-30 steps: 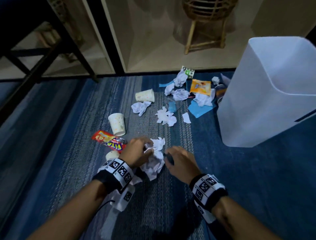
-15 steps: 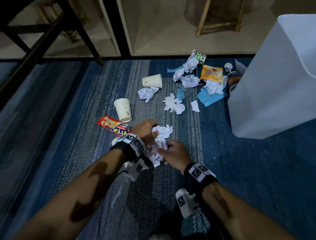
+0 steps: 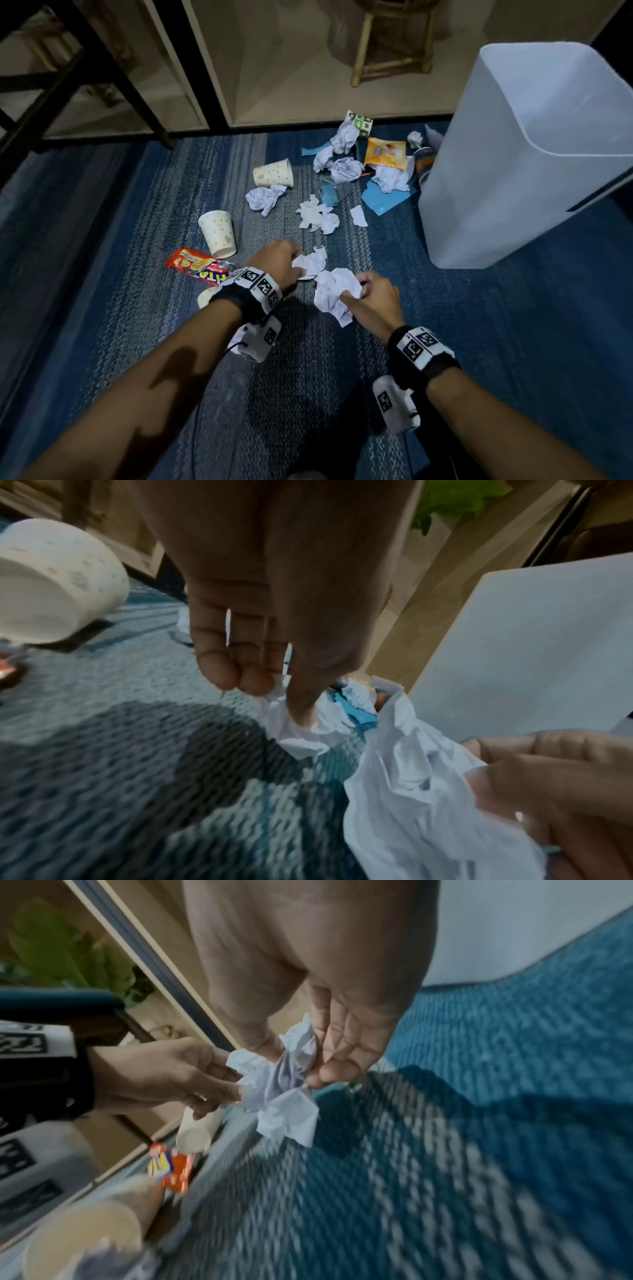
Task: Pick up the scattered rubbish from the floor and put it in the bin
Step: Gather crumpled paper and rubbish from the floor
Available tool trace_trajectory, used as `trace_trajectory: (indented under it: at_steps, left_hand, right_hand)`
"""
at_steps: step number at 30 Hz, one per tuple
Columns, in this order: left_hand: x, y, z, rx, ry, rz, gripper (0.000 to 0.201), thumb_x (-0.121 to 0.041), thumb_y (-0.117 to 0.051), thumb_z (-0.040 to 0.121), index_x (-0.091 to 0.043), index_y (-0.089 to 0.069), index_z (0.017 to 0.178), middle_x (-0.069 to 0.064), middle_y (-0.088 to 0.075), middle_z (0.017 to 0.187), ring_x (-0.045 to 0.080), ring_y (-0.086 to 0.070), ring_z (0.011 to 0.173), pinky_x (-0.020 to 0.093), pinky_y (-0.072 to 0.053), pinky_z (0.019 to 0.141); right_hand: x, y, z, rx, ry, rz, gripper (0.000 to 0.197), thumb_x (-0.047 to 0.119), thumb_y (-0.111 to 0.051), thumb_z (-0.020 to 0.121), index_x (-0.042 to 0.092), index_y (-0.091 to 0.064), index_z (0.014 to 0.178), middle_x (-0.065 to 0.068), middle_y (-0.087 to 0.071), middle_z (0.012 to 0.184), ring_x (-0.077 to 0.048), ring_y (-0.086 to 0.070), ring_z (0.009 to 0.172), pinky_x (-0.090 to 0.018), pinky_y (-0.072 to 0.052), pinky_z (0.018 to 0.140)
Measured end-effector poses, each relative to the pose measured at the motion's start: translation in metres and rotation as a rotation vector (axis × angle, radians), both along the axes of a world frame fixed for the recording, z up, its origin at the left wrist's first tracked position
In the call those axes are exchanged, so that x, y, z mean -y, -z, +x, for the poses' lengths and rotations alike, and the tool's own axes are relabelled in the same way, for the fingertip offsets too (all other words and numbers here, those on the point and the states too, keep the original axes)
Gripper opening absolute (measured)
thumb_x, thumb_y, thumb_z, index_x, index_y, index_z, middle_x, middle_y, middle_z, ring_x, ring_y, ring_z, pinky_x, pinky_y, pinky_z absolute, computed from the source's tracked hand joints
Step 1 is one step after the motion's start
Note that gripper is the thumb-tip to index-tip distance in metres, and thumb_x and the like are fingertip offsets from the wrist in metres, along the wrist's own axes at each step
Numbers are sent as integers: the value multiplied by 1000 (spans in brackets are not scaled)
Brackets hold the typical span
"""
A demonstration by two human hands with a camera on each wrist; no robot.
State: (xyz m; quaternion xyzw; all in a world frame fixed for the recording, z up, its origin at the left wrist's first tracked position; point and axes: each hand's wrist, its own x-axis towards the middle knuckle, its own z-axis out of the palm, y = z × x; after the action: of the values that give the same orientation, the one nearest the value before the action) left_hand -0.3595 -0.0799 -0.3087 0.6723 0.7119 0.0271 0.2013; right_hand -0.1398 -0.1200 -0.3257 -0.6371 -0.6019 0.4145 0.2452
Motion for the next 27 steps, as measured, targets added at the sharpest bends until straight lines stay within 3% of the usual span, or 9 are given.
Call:
trace_trajectory:
  at_steps: [3,6,11,16,19,21,23,27]
  left_hand:
    - [-10,-19,9,61,-7,99,26,-37,-75,79,-23,-60,96,6,-65,94,28,-60,91,35,-51,78]
    - [-23,-51,19,119,-18,247,23,-30,-73,83,-22,-65,103,-2,-62,91,21,-57,88,28,-43,74]
    - [-48,-122,45,269,-14,516,21,-26,-76,82,-20,-68,101,-2,-66,85,18,-59,77,25,-44,69]
    - [-78,-188,83,457,16,752,21,-29,-76,80,-22,-60,92,-11,-61,78,20,-64,73,34,-55,73]
    - [-90,-223,119,587,-1,821,24,-24,-71,82,-27,-48,86,-11,-61,77,15,-61,56,32,-53,67]
    - [-96,-242,144,626,62,870,19,-14,-66,83,-21,-48,84,-8,-60,70,12,-57,50,24,-50,62]
    - [-106,-253,168,637,134,899,11,-6,-62,82,-12,-53,81,-5,-58,64,18,-56,55,16,-47,56]
    - [-131,-256,209,622,251,855,10,-5,-63,80,-13,-58,77,-7,-60,68,12,-58,57,25,-53,58]
  right_hand:
    - [-8,-16,6,-16,65,62,19,23,-78,76,20,-60,83,0,-57,64,-16,-53,60,-20,-40,54]
    - [-16,-42,13,-55,98,146,21,24,-79,75,19,-64,90,-4,-65,72,-18,-57,62,-27,-48,60]
    - [-24,-102,35,-176,158,328,23,22,-77,77,19,-65,97,-3,-60,68,-6,-44,53,-31,-50,54]
    - [-31,-173,63,-246,258,541,23,18,-78,79,24,-65,97,-6,-65,71,-15,-54,56,-29,-53,57]
    - [-36,-212,83,-278,302,654,23,19,-78,81,21,-66,101,-2,-67,77,-17,-59,63,-25,-53,59]
    - [-41,-232,97,-269,351,722,24,21,-78,80,21,-66,101,1,-68,77,-14,-59,61,-26,-54,59]
    - [-48,-246,113,-251,397,777,23,21,-78,80,22,-67,100,6,-68,75,-10,-60,61,-26,-54,60]
    - [-60,-259,144,-213,486,842,22,21,-79,81,23,-66,98,6,-66,70,-10,-58,57,-27,-54,58]
